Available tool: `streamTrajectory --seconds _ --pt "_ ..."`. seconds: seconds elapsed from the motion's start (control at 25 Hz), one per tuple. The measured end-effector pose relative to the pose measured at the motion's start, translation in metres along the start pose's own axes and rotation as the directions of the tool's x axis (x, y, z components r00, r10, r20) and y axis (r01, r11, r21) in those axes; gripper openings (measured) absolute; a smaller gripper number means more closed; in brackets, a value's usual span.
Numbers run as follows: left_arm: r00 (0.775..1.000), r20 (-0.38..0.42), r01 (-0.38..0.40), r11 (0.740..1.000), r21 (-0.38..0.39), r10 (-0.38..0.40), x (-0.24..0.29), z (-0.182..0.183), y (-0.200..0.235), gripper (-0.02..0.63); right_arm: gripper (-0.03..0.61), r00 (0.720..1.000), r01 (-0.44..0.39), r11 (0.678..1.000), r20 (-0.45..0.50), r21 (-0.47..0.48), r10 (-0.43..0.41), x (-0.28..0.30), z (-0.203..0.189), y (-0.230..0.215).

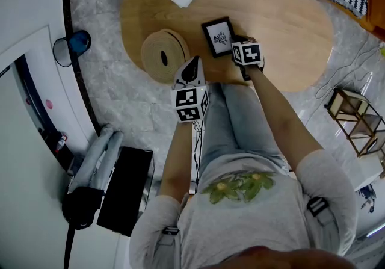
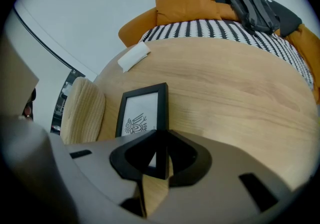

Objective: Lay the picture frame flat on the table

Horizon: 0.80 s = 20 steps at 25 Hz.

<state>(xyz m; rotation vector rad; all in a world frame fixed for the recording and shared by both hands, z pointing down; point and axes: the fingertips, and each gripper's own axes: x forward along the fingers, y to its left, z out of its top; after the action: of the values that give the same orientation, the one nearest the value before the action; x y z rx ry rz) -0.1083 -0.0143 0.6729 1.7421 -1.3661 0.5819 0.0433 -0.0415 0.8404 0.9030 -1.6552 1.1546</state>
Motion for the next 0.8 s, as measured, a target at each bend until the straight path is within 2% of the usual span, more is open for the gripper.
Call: streamTrajectory --seconds 0.44,0.64,0.8 --pt "1.0 -0.004 -0.003 1.0 0.003 0.003 -0.0011 0.0011 0.0033 0.015 0.078 1.0 -0.018 1.0 -0.004 -0.02 0.018 0.0075 -0.0011 0.0008" --pt "1.0 -0.006 0.003 1.0 0.005 -0.003 -0.0026 0.0015 0.0036 0.015 0.084 0.999 -0.001 0.998 -0.034 -0.06 -0.001 0.0056 -0.0006 -0.0016" --pt "1.0 -0.004 0.005 1.0 0.003 -0.005 -0.0041 0.0048 0.0022 0.015 0.11 0.999 0.004 0.996 -0.05 -0.088 -0.009 0.0024 0.0027 -0.0011"
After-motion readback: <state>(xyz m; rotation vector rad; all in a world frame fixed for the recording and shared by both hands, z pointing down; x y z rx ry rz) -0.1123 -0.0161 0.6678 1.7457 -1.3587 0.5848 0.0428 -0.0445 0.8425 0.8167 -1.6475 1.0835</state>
